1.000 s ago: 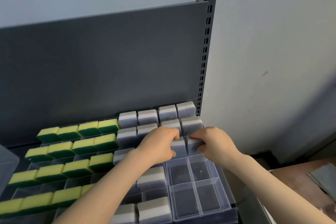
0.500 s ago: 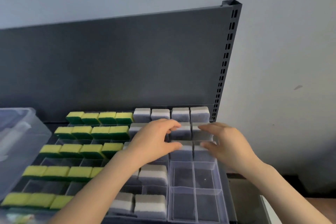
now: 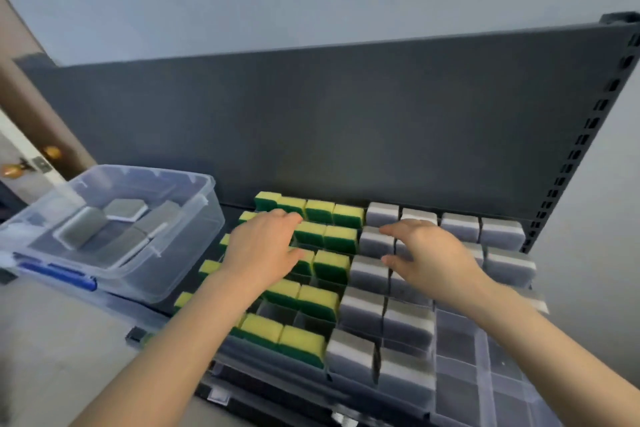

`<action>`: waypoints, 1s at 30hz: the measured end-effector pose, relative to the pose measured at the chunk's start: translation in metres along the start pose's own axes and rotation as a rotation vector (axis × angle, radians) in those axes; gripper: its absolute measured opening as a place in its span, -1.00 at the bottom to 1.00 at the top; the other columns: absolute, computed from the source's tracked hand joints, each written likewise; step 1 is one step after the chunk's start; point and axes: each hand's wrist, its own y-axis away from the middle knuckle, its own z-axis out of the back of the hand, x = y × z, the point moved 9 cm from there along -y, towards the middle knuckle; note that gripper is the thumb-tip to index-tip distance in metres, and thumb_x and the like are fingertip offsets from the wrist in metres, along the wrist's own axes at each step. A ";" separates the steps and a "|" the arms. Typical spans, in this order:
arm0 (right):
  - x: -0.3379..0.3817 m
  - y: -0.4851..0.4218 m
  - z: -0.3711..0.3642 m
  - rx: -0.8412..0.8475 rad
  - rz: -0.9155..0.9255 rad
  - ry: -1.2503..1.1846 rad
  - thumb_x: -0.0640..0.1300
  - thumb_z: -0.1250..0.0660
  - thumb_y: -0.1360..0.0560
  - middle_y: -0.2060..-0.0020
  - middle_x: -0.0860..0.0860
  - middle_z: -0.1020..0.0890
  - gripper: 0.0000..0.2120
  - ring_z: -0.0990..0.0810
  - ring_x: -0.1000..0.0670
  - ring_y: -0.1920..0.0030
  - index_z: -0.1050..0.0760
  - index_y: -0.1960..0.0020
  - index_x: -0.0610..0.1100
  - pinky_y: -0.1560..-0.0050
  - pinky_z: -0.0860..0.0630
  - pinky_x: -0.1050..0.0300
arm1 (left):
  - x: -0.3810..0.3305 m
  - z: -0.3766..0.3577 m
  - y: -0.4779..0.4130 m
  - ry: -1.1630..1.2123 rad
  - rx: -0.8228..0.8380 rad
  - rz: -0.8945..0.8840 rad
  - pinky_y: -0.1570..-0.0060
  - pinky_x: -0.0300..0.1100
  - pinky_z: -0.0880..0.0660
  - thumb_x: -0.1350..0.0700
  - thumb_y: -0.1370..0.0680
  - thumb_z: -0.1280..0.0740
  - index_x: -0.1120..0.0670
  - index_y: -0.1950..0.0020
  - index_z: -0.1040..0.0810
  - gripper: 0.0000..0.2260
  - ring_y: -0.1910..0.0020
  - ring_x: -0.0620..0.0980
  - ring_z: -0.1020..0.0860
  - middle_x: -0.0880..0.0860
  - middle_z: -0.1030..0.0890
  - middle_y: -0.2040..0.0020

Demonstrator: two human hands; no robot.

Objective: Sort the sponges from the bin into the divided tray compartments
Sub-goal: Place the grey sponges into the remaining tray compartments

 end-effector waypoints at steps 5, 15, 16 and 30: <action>0.077 -0.031 -0.020 0.053 0.017 0.069 0.04 -0.28 -0.51 -0.33 0.00 -0.47 -0.53 -0.46 -0.05 -0.28 -0.34 -0.39 0.00 -0.21 -0.47 0.06 | 0.096 0.006 0.027 -0.046 0.041 0.090 0.20 -0.15 -0.43 -0.17 -0.52 -0.30 -0.08 -0.35 -0.40 -0.58 -0.10 -0.02 -0.53 -0.07 -0.52 -0.18; 0.230 -0.090 -0.068 0.042 0.055 0.044 0.01 -0.30 -0.51 -0.34 0.07 -0.45 -0.55 -0.46 0.01 -0.29 -0.36 -0.38 0.03 -0.26 -0.43 0.10 | 0.298 0.020 0.088 0.003 0.017 0.249 0.04 -0.11 -0.51 -0.18 -0.48 -0.34 -0.10 -0.24 -0.50 -0.64 -0.12 -0.01 -0.55 -0.07 -0.59 -0.15; 0.243 -0.096 -0.073 0.039 0.057 0.032 0.01 -0.30 -0.51 -0.33 0.07 -0.46 -0.56 -0.47 0.02 -0.27 -0.36 -0.37 0.03 -0.25 -0.44 0.09 | 0.316 0.023 0.091 0.007 0.008 0.267 0.02 -0.10 -0.52 -0.17 -0.48 -0.34 -0.09 -0.23 -0.51 -0.64 -0.12 0.00 -0.56 -0.05 -0.60 -0.15; 0.352 -0.191 -0.131 0.090 0.154 0.001 -0.02 -0.30 -0.50 -0.29 0.13 -0.49 -0.60 -0.49 0.06 -0.24 -0.41 -0.34 0.06 -0.20 -0.43 0.18 | 0.455 -0.002 0.094 0.112 -0.011 0.366 -0.02 -0.13 -0.52 -0.14 -0.52 -0.33 -0.10 -0.34 -0.46 -0.60 -0.17 -0.09 -0.53 -0.12 -0.55 -0.24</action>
